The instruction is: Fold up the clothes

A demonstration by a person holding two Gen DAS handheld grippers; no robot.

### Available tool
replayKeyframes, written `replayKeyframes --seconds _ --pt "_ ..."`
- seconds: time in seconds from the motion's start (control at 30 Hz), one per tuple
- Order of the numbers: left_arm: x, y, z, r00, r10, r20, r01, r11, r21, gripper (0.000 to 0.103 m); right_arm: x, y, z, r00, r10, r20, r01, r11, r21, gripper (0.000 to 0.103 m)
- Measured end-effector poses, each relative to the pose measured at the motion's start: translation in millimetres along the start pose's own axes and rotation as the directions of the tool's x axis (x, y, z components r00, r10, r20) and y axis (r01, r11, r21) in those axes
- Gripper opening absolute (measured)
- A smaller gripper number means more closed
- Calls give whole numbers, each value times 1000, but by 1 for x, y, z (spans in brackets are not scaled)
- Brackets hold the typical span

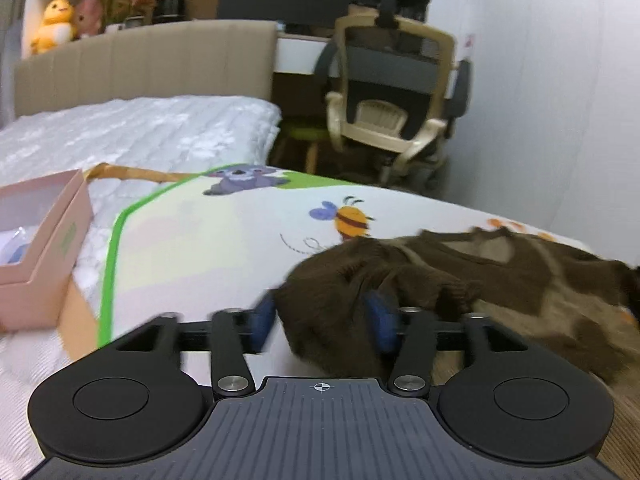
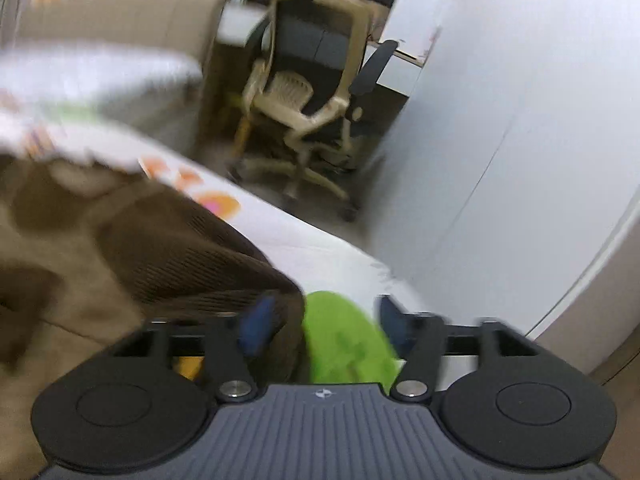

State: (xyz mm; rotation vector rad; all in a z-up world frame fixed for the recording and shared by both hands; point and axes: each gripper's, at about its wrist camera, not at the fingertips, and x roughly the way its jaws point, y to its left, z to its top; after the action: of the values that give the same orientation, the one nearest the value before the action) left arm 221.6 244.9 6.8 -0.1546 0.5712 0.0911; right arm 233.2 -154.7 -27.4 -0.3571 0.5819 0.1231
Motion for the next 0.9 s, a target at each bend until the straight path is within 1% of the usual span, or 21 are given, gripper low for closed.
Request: replayKeyframes --seconds 0.07,0.1,0.13,0.2,0.23,0.3,0.33,0.4,0.43,0.47,0.5,0.53,0.57,0.6,0.63,0.67,0.7,0.73,0.77,0.8,0.9 --pt "-24 5 -9 998 -53 -18 53 999 -9 79 -21 -18 -7 995 96 8 -97 986 133 71" --pt "-36 6 -16 994 -99 -39 97 995 -32 82 -32 -23 -13 991 136 12 -136 974 179 73" --pt "-46 8 -23 987 -147 -58 143 988 -58 84 -40 -21 -20 987 159 13 -159 968 193 74" --pt "-66 2 -42 962 -258 -92 247 962 -113 90 -45 -13 -27 982 186 13 -185 963 196 75" --pt "-73 -4 -51 950 -294 -103 282 952 -120 90 -48 -10 -30 980 200 13 -198 960 198 75" --pt "-87 -19 -71 932 -340 -128 330 940 -91 93 -54 -2 -38 974 227 13 -225 953 201 75" --pt "-93 -27 -81 924 -354 -141 348 935 -71 93 -57 2 -41 971 240 14 -238 950 203 75" --pt "-98 -43 -97 921 -352 -170 354 935 -18 93 -63 10 -48 964 266 14 -263 942 206 75" --pt "-97 -48 -103 920 -346 -185 350 937 -9 93 -65 13 -52 960 280 14 -276 938 208 75" --pt "-96 -53 -108 922 -336 -194 343 939 3 93 -68 17 -56 956 293 15 -289 934 210 73" --pt "-93 -58 -111 928 -319 -191 328 944 20 93 -71 21 -59 952 306 15 -302 930 211 64" --pt "-91 -63 -115 935 -302 -187 313 949 36 92 -74 25 -63 948 319 15 -315 925 213 58" --pt "-89 -68 -117 940 -287 -184 301 952 52 81 -77 29 -67 943 332 16 -327 920 215 53" --pt "-88 -74 -115 943 -278 -185 294 954 64 64 -80 33 -70 939 345 16 -340 915 216 48" --pt "-87 -80 -113 945 -269 -186 287 955 77 54 -83 36 -74 934 357 17 -352 910 218 39" --pt "-86 -86 -112 947 -260 -187 280 956 90 37 -85 40 -77 929 370 17 -365 905 220 25" --pt "-86 -91 -110 949 -254 -187 275 956 101 28 -88 44 -81 924 383 17 -377 899 221 13" --pt "-89 -95 -106 949 -255 -186 278 955 109 24 -91 48 -85 918 395 18 -389 894 223 9" --pt "-95 -97 -102 948 -261 -180 283 953 111 20 -94 52 -88 913 408 18 -401 888 225 9" --pt "-104 -98 -96 948 -271 -169 291 951 107 19 -100 51 -87 911 412 34 -409 884 226 8" --pt "-145 -93 -72 943 -321 -91 328 941 81 19 -138 24 -72 913 380 150 -406 884 233 7"
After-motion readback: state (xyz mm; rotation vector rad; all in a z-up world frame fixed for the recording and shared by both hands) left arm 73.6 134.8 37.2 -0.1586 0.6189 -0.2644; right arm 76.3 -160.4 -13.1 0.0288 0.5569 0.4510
